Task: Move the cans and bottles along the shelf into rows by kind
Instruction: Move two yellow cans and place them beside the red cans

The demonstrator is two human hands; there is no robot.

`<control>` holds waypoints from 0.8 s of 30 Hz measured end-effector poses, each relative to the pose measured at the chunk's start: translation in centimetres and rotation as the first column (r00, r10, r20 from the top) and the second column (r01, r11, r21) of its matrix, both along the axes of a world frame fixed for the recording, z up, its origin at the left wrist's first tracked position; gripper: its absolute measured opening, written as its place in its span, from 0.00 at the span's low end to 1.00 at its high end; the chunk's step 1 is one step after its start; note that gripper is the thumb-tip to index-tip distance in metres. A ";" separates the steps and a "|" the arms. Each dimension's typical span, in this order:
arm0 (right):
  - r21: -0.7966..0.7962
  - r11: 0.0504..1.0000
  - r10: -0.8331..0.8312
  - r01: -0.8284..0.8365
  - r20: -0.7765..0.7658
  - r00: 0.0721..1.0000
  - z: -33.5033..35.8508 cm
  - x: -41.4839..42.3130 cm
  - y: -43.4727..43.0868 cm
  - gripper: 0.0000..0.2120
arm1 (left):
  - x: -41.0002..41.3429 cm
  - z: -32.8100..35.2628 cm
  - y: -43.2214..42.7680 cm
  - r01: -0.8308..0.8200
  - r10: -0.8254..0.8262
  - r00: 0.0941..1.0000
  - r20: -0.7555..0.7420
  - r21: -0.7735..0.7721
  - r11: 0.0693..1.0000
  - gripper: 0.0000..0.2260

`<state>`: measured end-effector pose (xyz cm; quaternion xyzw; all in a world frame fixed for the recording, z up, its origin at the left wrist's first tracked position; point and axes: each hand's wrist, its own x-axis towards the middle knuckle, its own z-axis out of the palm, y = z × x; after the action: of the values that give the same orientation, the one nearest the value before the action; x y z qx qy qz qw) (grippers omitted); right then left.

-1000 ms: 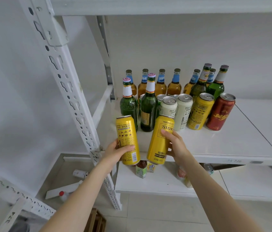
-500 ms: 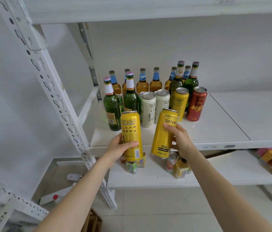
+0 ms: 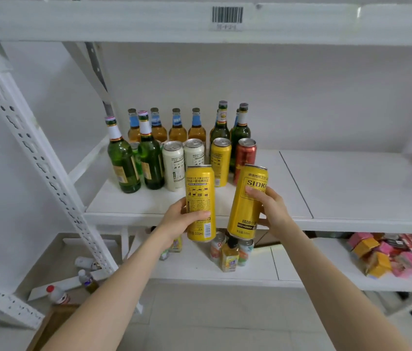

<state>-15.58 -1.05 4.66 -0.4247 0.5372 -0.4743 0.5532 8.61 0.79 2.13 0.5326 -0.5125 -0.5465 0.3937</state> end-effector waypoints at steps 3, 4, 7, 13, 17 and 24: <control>0.006 1.000 0.001 -0.001 -0.005 1.000 -0.1 -3.9 0.8 0.18 | -3.8 0.0 0.4 0.003 -0.003 1.000 0.003 -0.001 1.000 0.20; 0.008 1.000 -0.005 0.005 -0.005 1.000 -0.2 -5.1 0.9 0.15 | -5.1 -0.1 0.4 0.008 -0.008 1.000 0.001 -0.004 1.000 0.20; 0.008 0.999 -0.034 0.034 -0.003 0.999 -0.3 -8.9 1.2 0.14 | -8.8 -0.1 0.1 0.047 -0.046 0.999 0.023 -0.009 0.999 0.23; 0.007 0.995 -0.101 0.101 -0.011 0.995 -0.5 -15.9 0.1 0.19 | -16.0 0.5 -2.7 0.129 -0.128 0.990 0.063 -0.007 0.992 0.29; -0.020 0.992 -0.125 0.124 -0.024 0.992 -0.1 -20.2 -1.5 0.19 | -20.4 1.1 -5.4 0.181 -0.178 0.982 0.067 -0.035 0.983 0.28; -0.047 0.986 -0.161 0.160 -0.026 0.987 0.4 -28.9 -3.2 0.20 | -28.8 1.2 -8.4 0.218 -0.212 0.972 0.099 -0.055 0.974 0.27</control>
<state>-44.48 -4.23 5.07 -0.3994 0.5670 -0.5228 0.4956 -20.23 -7.56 3.32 0.4855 -0.6024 -0.5437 0.3253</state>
